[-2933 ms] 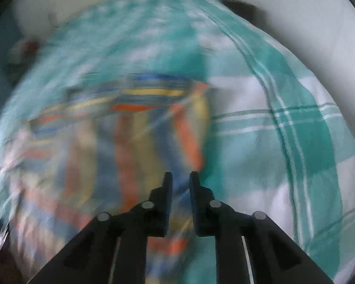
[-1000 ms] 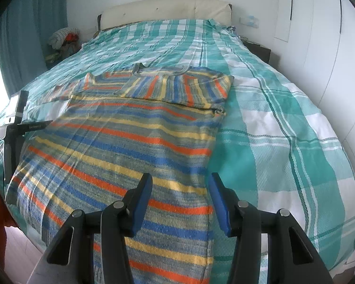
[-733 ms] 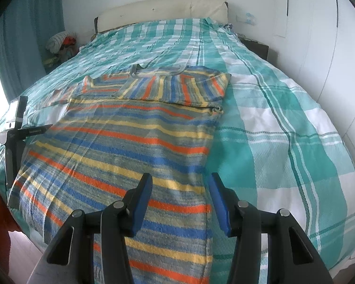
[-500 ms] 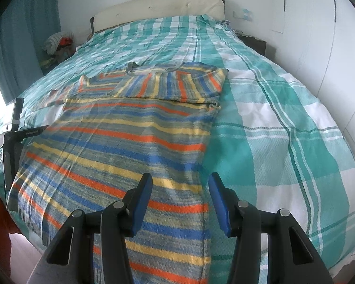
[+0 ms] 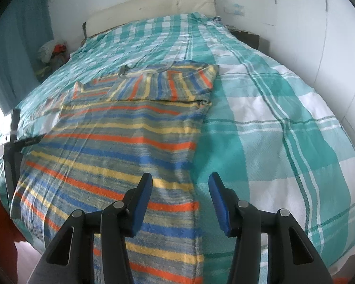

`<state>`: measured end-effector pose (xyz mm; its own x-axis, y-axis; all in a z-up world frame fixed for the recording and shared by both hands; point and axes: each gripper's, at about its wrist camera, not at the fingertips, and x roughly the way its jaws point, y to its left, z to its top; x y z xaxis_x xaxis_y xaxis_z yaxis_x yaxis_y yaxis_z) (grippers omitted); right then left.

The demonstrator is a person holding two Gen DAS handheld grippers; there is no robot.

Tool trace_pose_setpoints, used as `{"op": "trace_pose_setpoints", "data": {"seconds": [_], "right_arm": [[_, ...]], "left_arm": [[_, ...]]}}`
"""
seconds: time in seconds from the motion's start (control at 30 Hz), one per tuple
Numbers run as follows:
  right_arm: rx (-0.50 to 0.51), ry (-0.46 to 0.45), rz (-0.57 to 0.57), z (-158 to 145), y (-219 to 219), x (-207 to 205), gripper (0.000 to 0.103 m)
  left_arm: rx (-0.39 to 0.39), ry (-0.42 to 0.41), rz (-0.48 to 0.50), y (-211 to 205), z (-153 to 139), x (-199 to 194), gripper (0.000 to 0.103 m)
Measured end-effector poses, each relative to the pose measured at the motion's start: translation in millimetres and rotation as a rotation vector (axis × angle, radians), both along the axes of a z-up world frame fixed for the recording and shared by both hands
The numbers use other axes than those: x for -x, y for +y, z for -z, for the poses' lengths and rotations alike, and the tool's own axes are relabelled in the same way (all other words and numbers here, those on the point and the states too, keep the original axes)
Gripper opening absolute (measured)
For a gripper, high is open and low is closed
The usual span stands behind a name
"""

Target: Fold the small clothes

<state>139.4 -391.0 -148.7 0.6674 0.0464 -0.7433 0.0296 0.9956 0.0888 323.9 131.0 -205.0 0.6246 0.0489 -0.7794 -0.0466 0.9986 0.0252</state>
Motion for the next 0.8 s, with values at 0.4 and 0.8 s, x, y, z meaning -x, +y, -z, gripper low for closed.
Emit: {"op": "trace_pose_setpoints", "data": {"seconds": [0.4,0.8], "right_arm": [[0.003,-0.01,-0.003,-4,2,6,0.05],[0.023,0.005,-0.036,2,11,-1,0.049]], "left_arm": [[0.0,0.0,0.0,0,0,0,0.103],[0.0,-0.001,0.0,0,0,0,0.103]]}}
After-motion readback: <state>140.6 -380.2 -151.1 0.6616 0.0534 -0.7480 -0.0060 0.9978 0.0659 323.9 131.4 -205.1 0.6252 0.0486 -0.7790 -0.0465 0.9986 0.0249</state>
